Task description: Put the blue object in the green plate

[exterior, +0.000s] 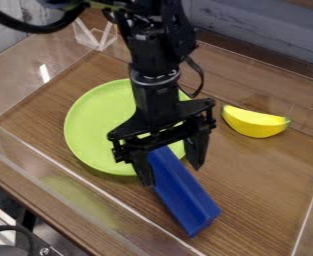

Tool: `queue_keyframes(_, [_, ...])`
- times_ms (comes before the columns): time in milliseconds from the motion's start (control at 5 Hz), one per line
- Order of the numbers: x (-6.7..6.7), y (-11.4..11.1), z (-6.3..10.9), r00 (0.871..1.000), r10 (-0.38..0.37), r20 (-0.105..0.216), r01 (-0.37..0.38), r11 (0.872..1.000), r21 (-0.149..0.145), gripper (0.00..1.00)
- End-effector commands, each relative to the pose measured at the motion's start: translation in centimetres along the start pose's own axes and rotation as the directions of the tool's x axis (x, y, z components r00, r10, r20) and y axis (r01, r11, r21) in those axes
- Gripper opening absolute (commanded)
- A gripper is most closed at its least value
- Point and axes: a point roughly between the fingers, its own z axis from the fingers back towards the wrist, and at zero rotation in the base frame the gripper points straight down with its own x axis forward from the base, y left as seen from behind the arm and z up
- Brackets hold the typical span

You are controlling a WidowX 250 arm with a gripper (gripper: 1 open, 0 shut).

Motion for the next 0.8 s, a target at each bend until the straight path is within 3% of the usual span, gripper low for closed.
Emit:
queue_keyframes(0, [0.14,-0.17,0.43,1.000,0.010,0.005,-0.009,1.000,-0.030,1.00])
queue_keyframes(600, [0.34,-0.01,0.33,1.000,0.031,0.002,-0.031,0.999,-0.043,1.00])
